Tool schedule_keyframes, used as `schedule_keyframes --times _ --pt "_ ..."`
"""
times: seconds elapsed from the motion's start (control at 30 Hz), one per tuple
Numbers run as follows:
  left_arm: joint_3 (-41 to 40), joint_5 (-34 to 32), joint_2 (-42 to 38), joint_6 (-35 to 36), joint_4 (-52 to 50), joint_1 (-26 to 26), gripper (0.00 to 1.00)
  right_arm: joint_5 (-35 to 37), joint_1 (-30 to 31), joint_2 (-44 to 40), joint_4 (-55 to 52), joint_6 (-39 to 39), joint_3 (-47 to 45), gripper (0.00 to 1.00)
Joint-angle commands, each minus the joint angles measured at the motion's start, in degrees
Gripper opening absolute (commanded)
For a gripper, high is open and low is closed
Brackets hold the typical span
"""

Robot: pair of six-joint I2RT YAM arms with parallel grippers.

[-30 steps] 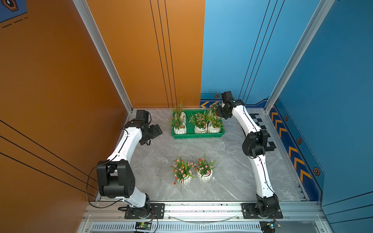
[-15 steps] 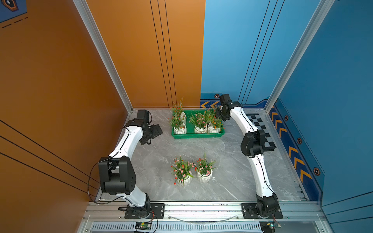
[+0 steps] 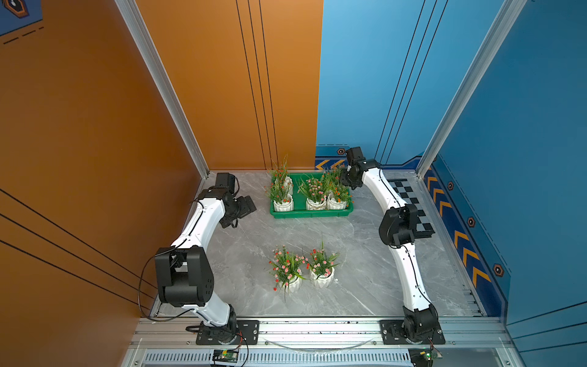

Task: Put the potted gypsophila into the storage box
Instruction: Place the baby's breath potted plant at the storage box.

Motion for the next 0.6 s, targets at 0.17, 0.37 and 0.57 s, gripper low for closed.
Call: schedule_keyframes --times 0.17,0.37,0.57 --pt "0.47 0.52 -2.95 0.69 -0.93 -0.36 0.98 2.34 -2.03 -7.51 0.08 -0.92 -0.39 0.25" --pt "-1.17 1.11 -6.31 0.32 -1.04 -0.27 0.98 2.66 -2.87 -10.87 0.00 -1.90 -3.44 0.26" --pt "-5.30 1.20 -11.74 -0.62 -1.21 -0.27 0.98 2.84 -3.40 -15.85 0.07 -3.54 -9.12 0.28"
